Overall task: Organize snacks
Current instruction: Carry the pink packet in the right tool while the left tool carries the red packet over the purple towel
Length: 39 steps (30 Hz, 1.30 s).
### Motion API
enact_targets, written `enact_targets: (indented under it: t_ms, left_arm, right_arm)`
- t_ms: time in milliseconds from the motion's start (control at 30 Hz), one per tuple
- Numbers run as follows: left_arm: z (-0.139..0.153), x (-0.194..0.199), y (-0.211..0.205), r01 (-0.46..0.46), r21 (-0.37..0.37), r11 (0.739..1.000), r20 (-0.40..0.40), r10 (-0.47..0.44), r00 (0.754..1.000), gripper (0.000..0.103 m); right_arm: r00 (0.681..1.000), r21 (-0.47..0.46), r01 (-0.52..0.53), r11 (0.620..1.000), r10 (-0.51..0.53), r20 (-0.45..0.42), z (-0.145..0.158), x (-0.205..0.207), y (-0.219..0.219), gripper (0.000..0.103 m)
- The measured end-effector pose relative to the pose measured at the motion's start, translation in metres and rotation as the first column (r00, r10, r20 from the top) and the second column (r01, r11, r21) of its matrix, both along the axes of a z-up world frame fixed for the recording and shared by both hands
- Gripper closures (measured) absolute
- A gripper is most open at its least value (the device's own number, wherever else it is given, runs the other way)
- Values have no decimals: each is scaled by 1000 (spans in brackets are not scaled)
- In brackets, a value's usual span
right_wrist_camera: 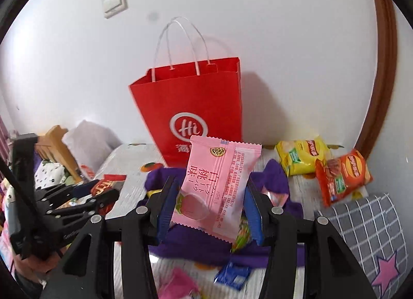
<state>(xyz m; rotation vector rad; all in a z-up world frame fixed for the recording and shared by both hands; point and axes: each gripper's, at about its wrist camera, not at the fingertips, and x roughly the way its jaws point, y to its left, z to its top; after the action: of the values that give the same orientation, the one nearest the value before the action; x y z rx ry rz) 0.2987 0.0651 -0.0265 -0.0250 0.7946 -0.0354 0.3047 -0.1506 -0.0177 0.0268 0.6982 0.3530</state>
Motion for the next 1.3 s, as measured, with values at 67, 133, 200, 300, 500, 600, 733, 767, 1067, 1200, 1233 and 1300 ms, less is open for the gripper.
enact_targets:
  t_ms: [67,133,200,300,500,600,733,767,1067,1200,1233,1300]
  left_arm:
    - [-4,10,-3,-8,37,999,6,8,1000,62]
    - [-11,23,-7,-17,78,997,15,16,1000,62]
    - [-18,32,-10,-18,99,995,16,17,1000,62]
    - [-30,45,-10,-23,105,994,19,21,1000,62]
    - [-49,62,-14,-12,97,995,9,11,1000,62]
    - [-54,66,-20,0,139,990,-7,1,1000,62]
    - [-61,66,-17,7,107,994,-38,-3,999,62]
    - [-64,69,-15,7,88,996,-56,-2,998,62]
    - [-63,66,-4,-12,43,999,-71,15,997,62]
    - [-66,67,-3,-27,54,998,-83,32,996,62]
    - [-67,67,-3,-34,63,997,-84,40,996,62]
    - [-65,66,-5,-46,74,996,-83,52,995,62]
  right_arm:
    - [1000,11,-2,1000,2,-26,-8,18,3,54]
    - [999,6,14,1000,-14,-41,-12,29,5,54]
    - [999,2,-3,1000,3,-40,-17,39,11,54]
    - [998,-6,-14,1000,13,-55,-27,54,17,54]
    - [989,10,-23,1000,24,-143,-51,78,20,54]
    - [984,-1,-36,999,36,-176,-61,82,19,54]
    - [976,11,-36,999,37,-216,-70,85,18,53]
    - [972,13,-42,999,44,-230,-73,87,18,53]
    - [952,47,-95,994,104,-287,-84,91,17,53]
    - [951,17,-62,998,64,-303,-88,94,13,53]
    - [950,18,-62,998,65,-306,-89,95,12,53]
    - [951,10,-59,998,59,-303,-88,94,11,53]
